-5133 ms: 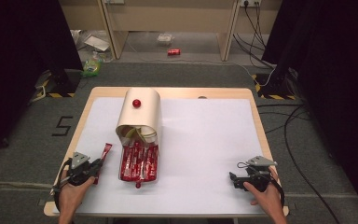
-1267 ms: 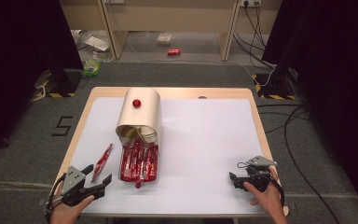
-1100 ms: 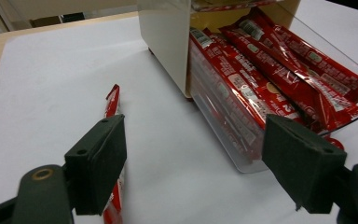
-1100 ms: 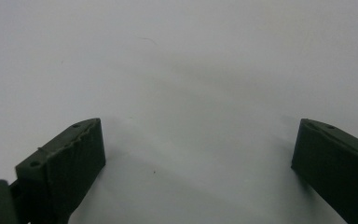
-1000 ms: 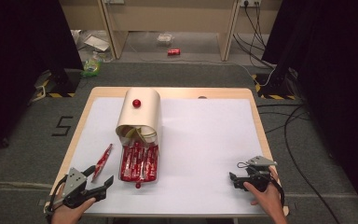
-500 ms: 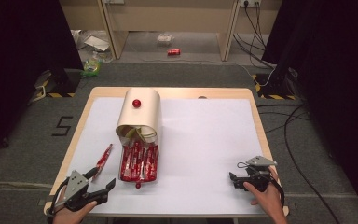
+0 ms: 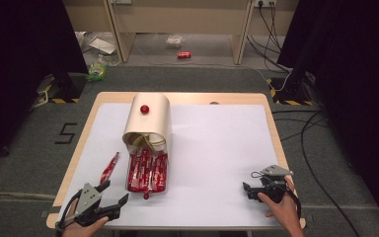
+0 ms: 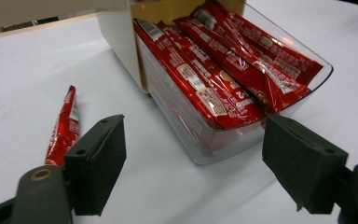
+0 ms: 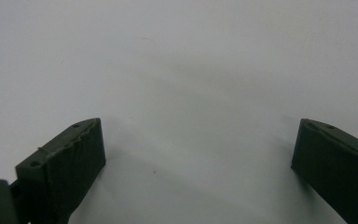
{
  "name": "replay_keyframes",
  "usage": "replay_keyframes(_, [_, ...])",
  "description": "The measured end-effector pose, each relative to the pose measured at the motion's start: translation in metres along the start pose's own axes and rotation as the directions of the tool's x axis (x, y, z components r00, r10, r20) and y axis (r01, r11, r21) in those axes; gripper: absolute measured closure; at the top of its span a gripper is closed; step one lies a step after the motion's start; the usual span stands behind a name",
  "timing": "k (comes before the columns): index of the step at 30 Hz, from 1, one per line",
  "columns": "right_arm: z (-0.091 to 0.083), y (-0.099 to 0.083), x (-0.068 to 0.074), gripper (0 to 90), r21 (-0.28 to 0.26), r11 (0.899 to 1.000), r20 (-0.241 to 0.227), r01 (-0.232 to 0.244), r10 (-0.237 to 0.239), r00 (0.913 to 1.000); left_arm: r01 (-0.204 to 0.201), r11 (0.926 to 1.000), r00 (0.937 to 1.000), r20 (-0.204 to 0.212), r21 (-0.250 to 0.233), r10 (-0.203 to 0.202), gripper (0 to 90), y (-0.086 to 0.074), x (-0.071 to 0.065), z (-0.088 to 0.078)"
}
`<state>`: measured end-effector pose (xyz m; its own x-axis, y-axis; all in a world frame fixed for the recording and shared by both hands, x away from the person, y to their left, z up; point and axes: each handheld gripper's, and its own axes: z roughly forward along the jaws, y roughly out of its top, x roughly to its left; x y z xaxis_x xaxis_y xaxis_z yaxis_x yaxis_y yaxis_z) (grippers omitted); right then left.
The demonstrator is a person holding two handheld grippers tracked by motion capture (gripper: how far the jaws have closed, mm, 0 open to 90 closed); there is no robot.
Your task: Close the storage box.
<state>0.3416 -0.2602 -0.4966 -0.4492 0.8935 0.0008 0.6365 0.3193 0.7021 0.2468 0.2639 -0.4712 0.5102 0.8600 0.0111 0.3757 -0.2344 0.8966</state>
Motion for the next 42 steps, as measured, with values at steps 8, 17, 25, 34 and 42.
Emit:
replay_keyframes(8, [0.000,0.000,0.000,3.1,0.000,1.000,-0.001,0.000,0.000,1.0000,-0.008,0.9998,0.9999,0.012,0.017,0.008,21.1,-0.003,-0.005,0.010])
replay_keyframes(17, [0.000,0.000,0.000,3.1,0.000,1.000,-0.001,0.000,0.000,1.0000,-0.027,0.9991,0.9996,0.007,0.033,0.027,21.1,-0.005,-0.010,0.019])
replay_keyframes(25, [0.000,0.000,0.000,3.1,0.001,1.000,-0.002,0.000,0.000,1.0000,-0.026,0.9991,0.9997,-0.003,0.033,0.026,21.2,-0.006,-0.013,0.025])
replay_keyframes(34, [0.000,0.000,0.000,3.0,0.000,1.000,-0.001,0.000,0.000,1.0000,-0.033,0.9990,0.9993,-0.018,0.032,0.033,18.6,-0.007,-0.016,0.029])
replay_keyframes(42, [0.000,0.000,0.000,3.0,0.002,1.000,-0.002,0.000,0.000,1.0000,-0.050,0.9983,0.9986,-0.019,0.030,0.050,16.3,-0.004,-0.018,0.031])
